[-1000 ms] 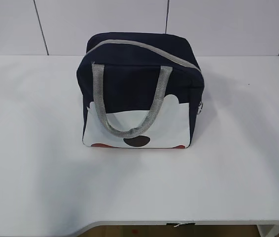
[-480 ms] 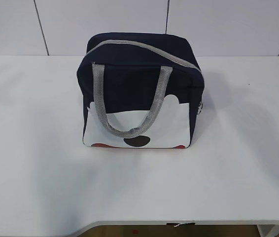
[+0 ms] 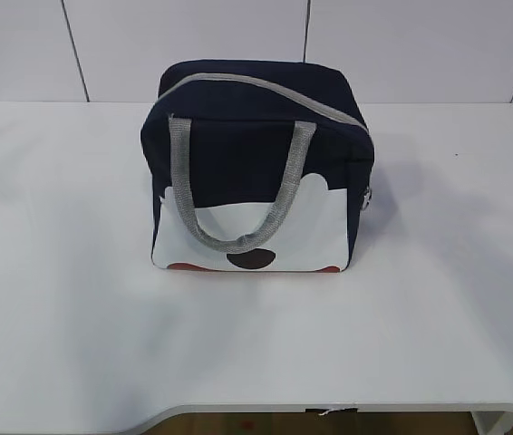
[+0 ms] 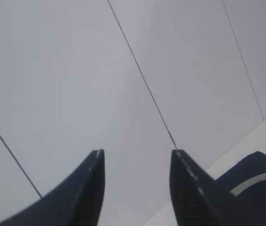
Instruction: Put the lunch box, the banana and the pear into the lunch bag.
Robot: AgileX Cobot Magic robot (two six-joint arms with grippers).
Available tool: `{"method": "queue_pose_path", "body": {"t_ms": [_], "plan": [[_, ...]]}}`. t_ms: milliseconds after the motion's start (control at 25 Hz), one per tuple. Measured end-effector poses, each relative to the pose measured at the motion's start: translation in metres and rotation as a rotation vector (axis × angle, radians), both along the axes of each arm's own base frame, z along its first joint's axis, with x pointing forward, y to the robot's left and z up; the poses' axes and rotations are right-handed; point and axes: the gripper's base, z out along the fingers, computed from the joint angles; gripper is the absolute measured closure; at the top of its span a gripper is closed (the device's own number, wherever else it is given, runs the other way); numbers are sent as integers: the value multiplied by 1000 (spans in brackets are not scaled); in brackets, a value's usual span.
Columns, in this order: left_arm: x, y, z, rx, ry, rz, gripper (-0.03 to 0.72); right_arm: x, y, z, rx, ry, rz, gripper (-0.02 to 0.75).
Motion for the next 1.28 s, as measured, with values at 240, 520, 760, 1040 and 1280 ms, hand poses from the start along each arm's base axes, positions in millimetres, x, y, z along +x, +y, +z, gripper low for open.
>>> {"method": "queue_pose_path", "body": {"t_ms": [240, 520, 760, 1040, 1280], "plan": [[-6, -1, -5, 1, 3, -16, 347, -36, -6, -23, -28, 87, -60, 321], [-12, 0, -4, -2, -9, -32, 347, -70, -9, -59, -2, 104, -99, 321], [-15, 0, -3, -2, -14, -42, 349, -84, -14, -101, -35, 170, -153, 331], [-16, -1, -2, 0, -14, -52, 352, -80, -16, -151, -41, 273, -180, 334], [-17, -2, -3, 9, -6, -74, 353, -71, -17, -186, -35, 345, -185, 335]]}}
